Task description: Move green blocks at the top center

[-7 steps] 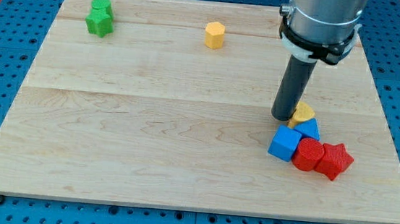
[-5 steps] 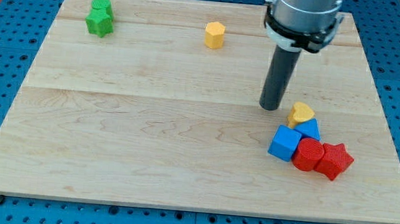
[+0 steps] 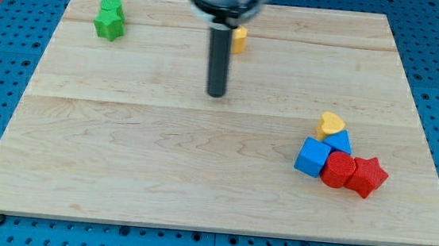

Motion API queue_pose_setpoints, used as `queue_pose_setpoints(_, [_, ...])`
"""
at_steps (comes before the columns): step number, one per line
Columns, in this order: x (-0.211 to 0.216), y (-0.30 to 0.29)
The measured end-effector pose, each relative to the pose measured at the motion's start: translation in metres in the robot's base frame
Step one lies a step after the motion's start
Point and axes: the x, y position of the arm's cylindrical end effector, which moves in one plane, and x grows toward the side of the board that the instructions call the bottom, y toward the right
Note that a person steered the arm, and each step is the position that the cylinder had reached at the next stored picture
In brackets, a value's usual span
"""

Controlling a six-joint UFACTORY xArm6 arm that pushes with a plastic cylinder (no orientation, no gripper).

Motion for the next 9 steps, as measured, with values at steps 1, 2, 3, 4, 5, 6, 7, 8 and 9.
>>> queue_pose_setpoints(1, [-0.026,-0.067])
queue_pose_setpoints(2, [-0.057,-0.111])
queue_pose_setpoints(3, [-0.075,-0.123])
queue_pose_setpoints(4, [-0.091,-0.152])
queue_pose_setpoints(5, [-0.105,-0.169])
queue_pose_setpoints(6, [-0.116,-0.187])
queue_pose_setpoints(7, [-0.114,-0.197])
queue_pose_setpoints(8, [-0.125,-0.213])
queue_pose_setpoints(9, [-0.143,-0.214])
